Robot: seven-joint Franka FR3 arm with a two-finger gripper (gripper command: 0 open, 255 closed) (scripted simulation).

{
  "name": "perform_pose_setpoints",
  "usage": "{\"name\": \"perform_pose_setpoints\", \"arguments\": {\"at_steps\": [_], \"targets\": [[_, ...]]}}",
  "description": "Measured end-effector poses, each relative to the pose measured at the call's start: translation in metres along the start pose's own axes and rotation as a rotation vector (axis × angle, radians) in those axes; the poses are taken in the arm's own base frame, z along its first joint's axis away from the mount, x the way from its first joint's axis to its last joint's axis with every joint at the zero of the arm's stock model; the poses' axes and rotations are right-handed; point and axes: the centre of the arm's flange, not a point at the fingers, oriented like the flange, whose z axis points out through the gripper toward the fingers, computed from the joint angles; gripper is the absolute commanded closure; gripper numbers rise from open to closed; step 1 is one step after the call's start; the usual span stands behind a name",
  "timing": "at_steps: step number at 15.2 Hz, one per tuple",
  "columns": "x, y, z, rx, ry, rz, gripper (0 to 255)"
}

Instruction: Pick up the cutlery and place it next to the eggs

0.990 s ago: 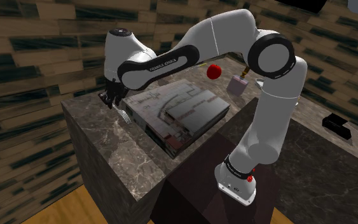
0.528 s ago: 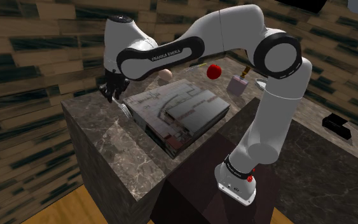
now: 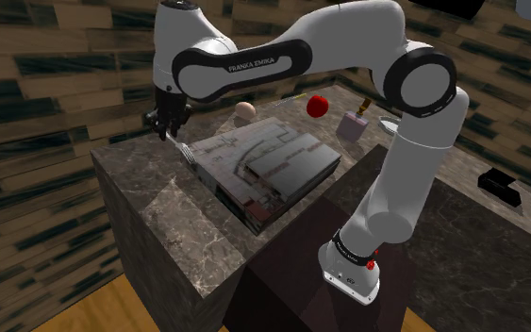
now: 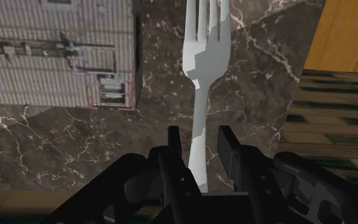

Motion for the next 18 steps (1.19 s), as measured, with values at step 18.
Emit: {"name": "perform_pose_setpoints", "arguments": {"at_steps": [18], "targets": [[-0.01, 0.169, -0.025, 0.0, 0.0, 0.002, 255]]}}
